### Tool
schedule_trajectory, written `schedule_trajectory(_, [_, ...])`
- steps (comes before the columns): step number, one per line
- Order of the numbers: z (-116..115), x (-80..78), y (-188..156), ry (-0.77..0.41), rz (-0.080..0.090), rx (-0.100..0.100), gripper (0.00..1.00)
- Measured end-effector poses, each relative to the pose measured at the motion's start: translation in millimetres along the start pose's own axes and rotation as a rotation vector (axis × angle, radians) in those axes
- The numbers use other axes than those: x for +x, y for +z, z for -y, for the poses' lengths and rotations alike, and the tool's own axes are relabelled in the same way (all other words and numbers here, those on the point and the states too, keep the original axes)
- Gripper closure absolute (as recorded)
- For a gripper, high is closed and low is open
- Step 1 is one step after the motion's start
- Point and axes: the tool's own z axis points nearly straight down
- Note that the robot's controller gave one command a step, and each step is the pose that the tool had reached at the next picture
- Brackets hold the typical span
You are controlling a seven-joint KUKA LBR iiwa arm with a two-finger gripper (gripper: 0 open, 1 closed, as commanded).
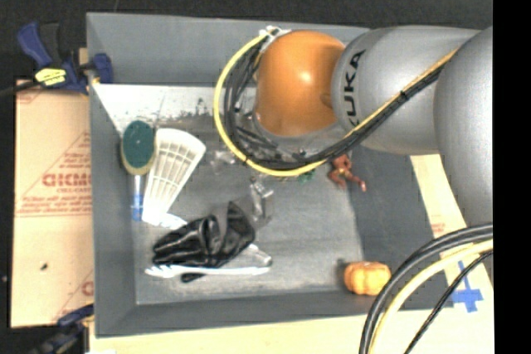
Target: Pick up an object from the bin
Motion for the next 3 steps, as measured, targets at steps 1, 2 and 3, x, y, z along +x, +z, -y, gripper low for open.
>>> schedule_trajectory(1, [-13, 52.1, 39, -0.115, -0.01, -0.008, 0.0])
schedule_trajectory(2, [-30, 42.9, 68, -0.502, 0.003, 0.0, 0.0])
schedule_trajectory(3, [-84, 25.9, 67, -0.225, -0.002, -0.006, 1.0])
